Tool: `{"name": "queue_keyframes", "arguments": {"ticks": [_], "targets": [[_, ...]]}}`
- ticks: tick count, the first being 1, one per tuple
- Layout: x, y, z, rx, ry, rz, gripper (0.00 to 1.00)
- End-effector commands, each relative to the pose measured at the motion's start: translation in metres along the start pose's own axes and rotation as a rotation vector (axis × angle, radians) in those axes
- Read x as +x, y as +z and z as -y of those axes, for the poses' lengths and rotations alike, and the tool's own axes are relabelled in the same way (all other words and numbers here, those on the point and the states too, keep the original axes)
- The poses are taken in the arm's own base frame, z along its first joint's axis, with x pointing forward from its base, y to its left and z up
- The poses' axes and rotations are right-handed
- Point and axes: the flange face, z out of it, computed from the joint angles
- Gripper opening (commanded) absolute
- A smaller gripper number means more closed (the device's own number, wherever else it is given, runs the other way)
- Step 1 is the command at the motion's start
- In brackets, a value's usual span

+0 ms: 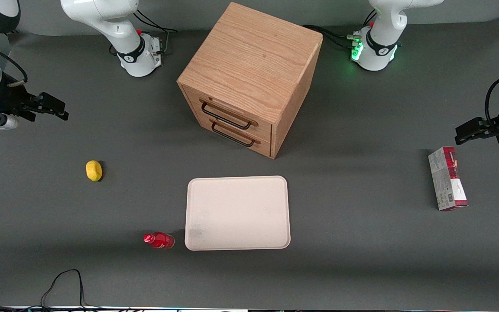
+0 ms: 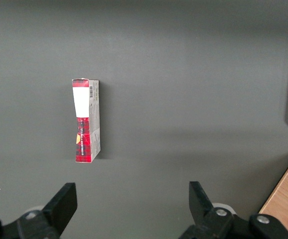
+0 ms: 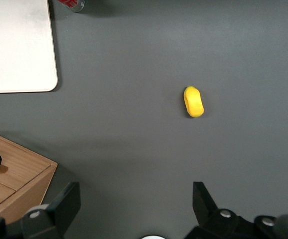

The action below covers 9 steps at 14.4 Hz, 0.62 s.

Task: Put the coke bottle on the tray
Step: 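Move the right gripper down over the red Coca-Cola bottle beside the tray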

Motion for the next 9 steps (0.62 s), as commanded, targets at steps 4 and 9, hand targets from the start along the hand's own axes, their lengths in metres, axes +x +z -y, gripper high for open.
{"name": "queue_keyframes", "arguments": {"ticks": [4,9], "targets": [[0.052,-0.020,0.022,-0.039,-0.025,-0.029,1.00],[0.183,0.015,0.128,-0.030,-0.177,-0.111,1.00]]}}
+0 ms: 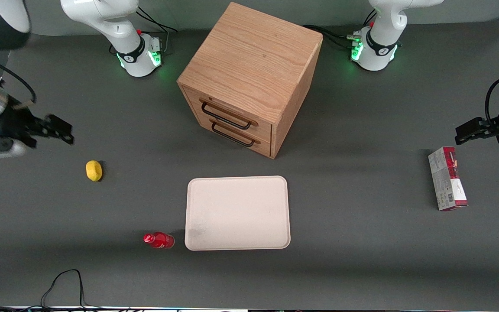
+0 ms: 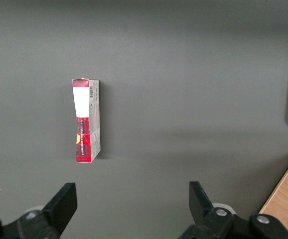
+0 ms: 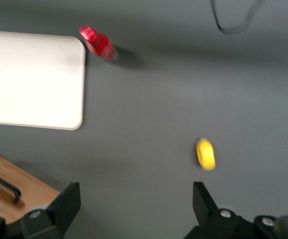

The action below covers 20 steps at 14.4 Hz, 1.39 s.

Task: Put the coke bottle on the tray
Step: 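Move the right gripper down over the red Coca-Cola bottle beside the tray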

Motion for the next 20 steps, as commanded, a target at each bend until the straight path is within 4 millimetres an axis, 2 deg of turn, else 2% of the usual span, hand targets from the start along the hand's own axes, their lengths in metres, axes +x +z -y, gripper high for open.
{"name": "queue_keyframes", "arguments": {"ticks": [1,3,4,5,7,8,9,14,16,18,20], "targets": [[0.088,0.052,0.032,0.015,-0.043,-0.027,1.00],[0.114,0.098,0.046,0.036,-0.037,-0.056,1.00],[0.126,0.129,0.051,0.041,-0.040,-0.065,1.00],[0.135,0.161,0.058,0.033,-0.051,-0.070,1.00],[0.147,0.212,0.068,0.013,-0.058,-0.080,1.00],[0.149,0.229,0.070,0.020,-0.040,-0.078,1.00],[0.149,0.241,0.081,0.034,-0.037,-0.069,1.00],[0.148,0.274,0.090,0.043,-0.033,-0.048,0.89],[0.148,0.277,0.090,0.036,-0.040,-0.043,0.74],[0.148,0.280,0.086,-0.006,-0.056,-0.048,0.55],[0.151,0.281,0.086,-0.006,-0.061,-0.072,0.42]]}}
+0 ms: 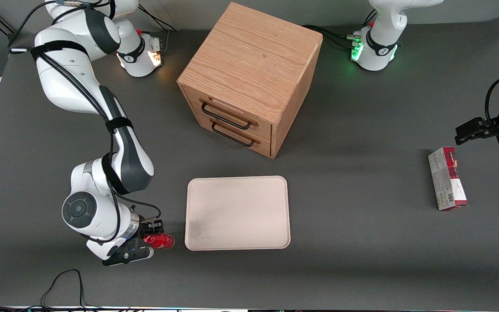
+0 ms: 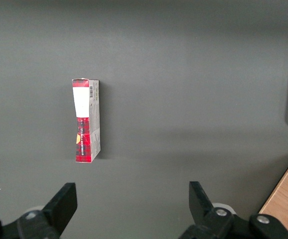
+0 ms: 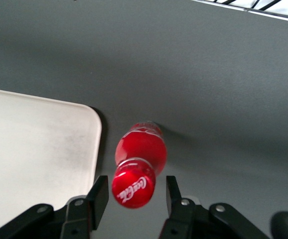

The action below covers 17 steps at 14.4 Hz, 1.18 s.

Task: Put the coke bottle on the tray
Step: 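Close the right gripper on the bottle's cap end, then lift the bottle and carry it over the cream tray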

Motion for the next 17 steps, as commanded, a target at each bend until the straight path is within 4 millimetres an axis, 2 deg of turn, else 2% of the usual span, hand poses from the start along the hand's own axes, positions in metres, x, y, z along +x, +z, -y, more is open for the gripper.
{"name": "queue_keyframes", "arguments": {"ticks": [1,2,5,8,10,12,13,14,15,16,17], "targets": [[0.006,-0.002,0.001,-0.015,0.006,-0.039,0.36],[0.007,-0.002,0.000,-0.017,0.004,-0.040,0.29],[0.007,-0.021,-0.001,-0.074,-0.013,-0.055,0.20],[0.002,-0.049,0.014,-0.056,-0.025,-0.036,0.20],[-0.004,-0.096,0.023,-0.054,-0.039,-0.052,0.21],[-0.014,-0.153,0.033,-0.046,-0.051,-0.063,0.21],[-0.021,-0.174,0.043,-0.031,-0.062,-0.047,0.21],[-0.026,-0.187,0.050,-0.020,-0.070,-0.042,0.21],[-0.028,-0.191,0.062,-0.004,-0.064,-0.045,0.21],[-0.030,-0.192,0.085,0.017,-0.031,-0.058,0.22],[-0.027,-0.185,0.099,0.032,0.012,-0.079,0.22]]}}
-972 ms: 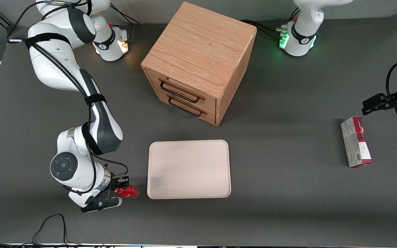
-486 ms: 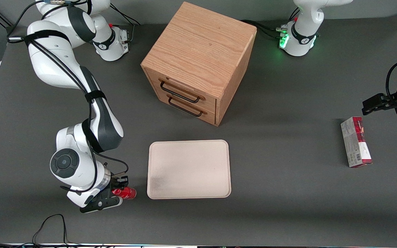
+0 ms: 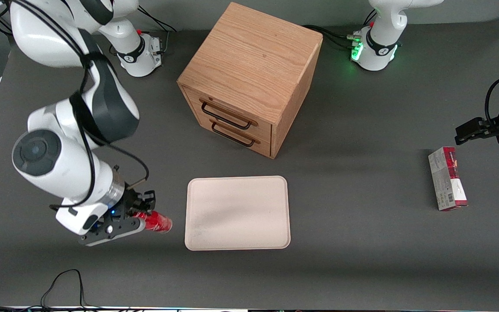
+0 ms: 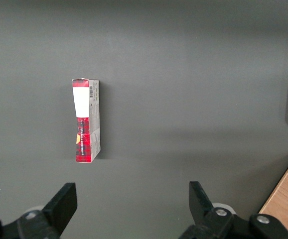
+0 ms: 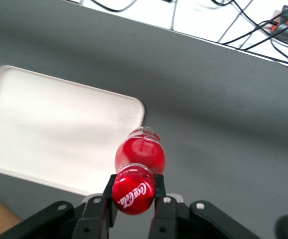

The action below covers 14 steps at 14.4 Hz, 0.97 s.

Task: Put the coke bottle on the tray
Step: 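Lift the bottle and carry it over the cream tray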

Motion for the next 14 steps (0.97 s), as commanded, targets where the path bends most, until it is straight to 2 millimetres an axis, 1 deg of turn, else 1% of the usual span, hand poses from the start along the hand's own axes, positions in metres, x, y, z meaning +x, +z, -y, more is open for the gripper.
{"name": "queue_keyframes", "arguments": {"ticks": [1,3,5,6,8,9,12,14], "targets": [[0.007,0.019,0.048,0.004,0.066,-0.062,0.22],[0.014,0.055,0.061,0.017,0.047,-0.074,0.22],[0.019,0.084,0.060,0.028,0.045,-0.074,0.22],[0.020,0.102,0.059,0.030,0.042,-0.065,0.22],[0.020,0.132,0.057,-0.001,0.025,-0.042,0.22],[0.020,0.142,0.054,-0.021,0.018,-0.036,0.22],[0.017,0.159,0.051,-0.025,0.016,-0.009,0.23],[0.017,0.165,0.050,-0.020,0.020,-0.008,0.26]]}}
